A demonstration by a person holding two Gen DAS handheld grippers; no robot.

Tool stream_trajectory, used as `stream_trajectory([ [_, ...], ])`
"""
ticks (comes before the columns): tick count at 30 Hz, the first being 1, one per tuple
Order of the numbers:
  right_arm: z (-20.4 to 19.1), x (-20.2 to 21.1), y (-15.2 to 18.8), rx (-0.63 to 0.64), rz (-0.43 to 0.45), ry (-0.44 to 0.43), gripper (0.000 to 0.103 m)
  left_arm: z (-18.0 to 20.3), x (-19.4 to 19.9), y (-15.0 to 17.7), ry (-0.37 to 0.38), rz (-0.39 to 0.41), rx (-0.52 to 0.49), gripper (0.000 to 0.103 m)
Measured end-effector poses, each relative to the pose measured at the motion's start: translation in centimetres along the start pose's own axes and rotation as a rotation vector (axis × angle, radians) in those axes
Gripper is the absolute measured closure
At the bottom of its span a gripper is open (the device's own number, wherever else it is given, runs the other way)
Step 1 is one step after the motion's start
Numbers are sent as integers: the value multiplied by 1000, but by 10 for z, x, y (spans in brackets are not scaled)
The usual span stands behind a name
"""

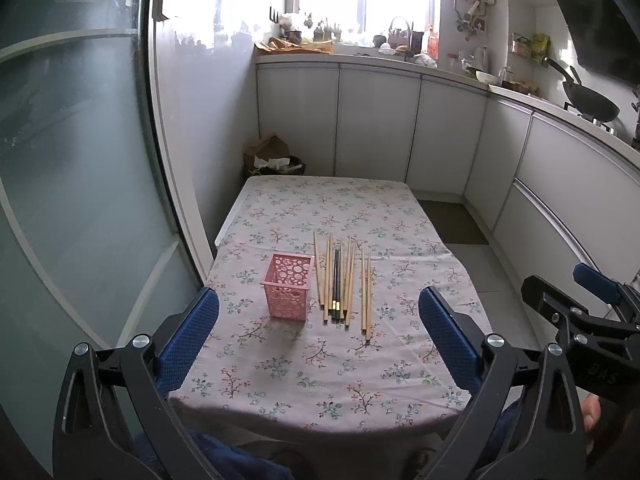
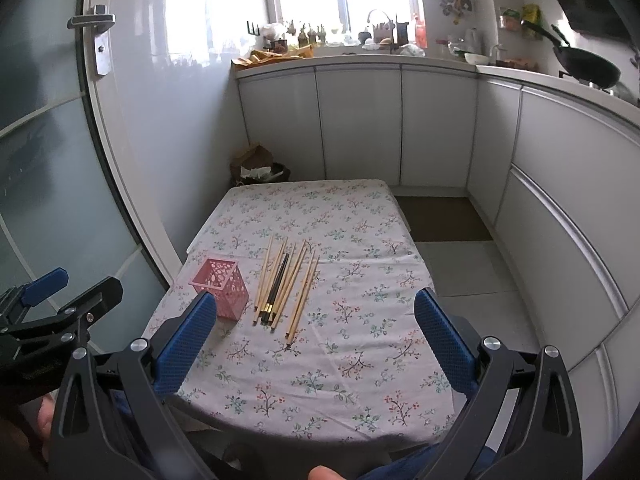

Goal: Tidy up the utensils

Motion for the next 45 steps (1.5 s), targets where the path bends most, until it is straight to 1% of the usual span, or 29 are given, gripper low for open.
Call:
stream_trajectory([
  [9,1,0,-1,-5,2,1,7,2,0,0,-5,0,-1,7],
  [18,1,-1,-1,-6,0,-1,7,2,-1,0,2,-3,0,7],
  [37,2,-1,1,-16,-1,-4,7,17,-2,-2,16,-4,2,7],
  [45,2,-2,2,-20,-3,-6,7,15,-2,-2,19,-4,2,7],
])
Point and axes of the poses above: each gripper's, at about its wrist camera, not at the fingertips, and x roughly against the way its jaws point, z to its right, y to its underside, the point moved 4 cm from there along -x, roughly the way its jaws point, and after that the axes turned 10 degrees about -x, right-handed, at the moved point
